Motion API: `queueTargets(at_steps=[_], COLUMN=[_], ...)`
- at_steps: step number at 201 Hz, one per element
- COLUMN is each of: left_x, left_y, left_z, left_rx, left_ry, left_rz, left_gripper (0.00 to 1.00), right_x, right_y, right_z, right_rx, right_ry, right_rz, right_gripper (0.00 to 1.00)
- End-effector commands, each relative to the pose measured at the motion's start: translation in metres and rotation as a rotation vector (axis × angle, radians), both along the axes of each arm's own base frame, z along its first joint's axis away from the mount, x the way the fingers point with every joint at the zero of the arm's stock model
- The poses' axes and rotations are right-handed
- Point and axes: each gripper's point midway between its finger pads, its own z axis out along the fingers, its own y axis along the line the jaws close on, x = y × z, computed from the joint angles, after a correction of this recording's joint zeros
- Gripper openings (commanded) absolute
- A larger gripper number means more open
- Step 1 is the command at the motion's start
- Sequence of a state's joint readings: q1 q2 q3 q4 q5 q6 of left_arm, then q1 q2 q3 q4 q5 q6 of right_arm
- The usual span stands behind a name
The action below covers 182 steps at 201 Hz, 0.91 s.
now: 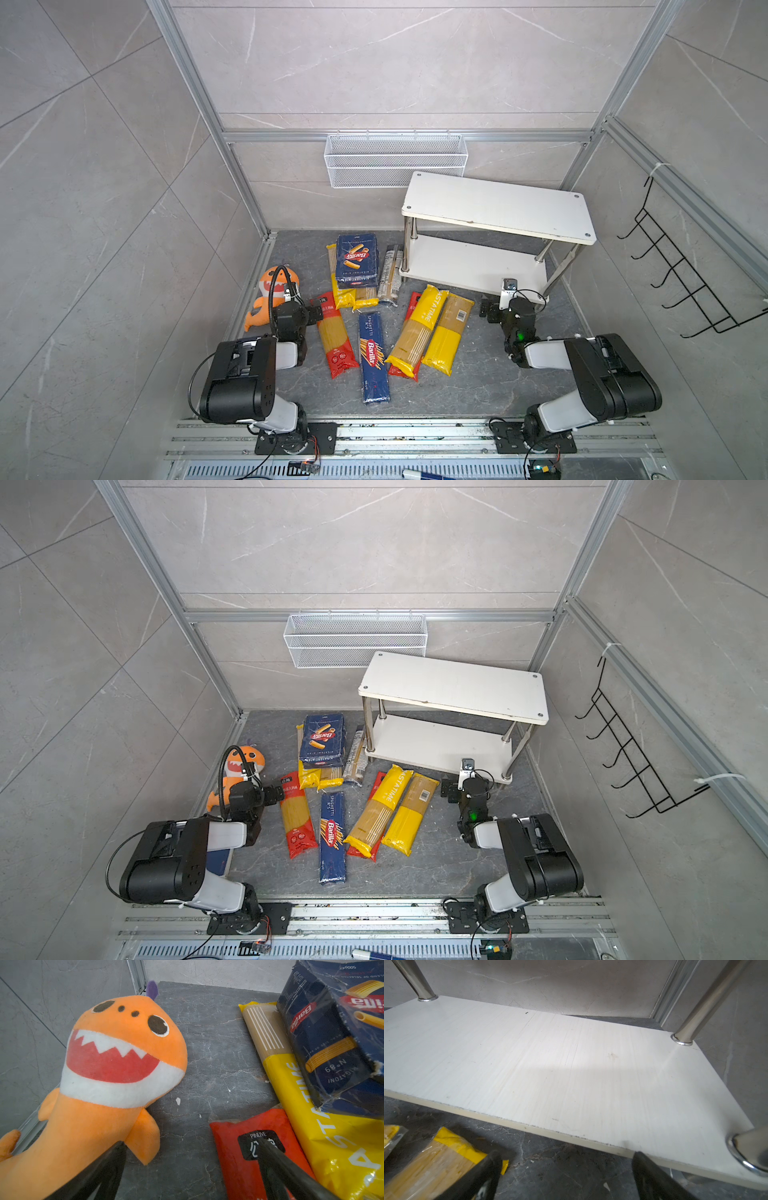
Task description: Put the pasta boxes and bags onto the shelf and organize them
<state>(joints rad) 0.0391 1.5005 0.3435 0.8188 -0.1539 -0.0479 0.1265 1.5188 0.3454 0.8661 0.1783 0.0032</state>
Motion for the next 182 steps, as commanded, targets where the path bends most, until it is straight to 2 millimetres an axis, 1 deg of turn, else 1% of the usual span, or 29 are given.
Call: queueTargets(at_steps=[1,182], left_x=[0.0083,0.0072], left_y=[-0.0008,0.0001], left_z=[0.0129,0.0134], left_rx=[0.019,0.022], left_ry=[-0.048,-0.052], left_rz=[-0.014,-0.011], left_gripper=[1.0,1.0], right_x=[0.0044,0.0043], right_y=[0.0011,0.0013], right_z=[0.0092,0.0092], right_rx=[0.009,0.009], right_ry=[-0.033,-0.034], right_rz=[0.002,0.002], right_gripper=[0.99,0.99])
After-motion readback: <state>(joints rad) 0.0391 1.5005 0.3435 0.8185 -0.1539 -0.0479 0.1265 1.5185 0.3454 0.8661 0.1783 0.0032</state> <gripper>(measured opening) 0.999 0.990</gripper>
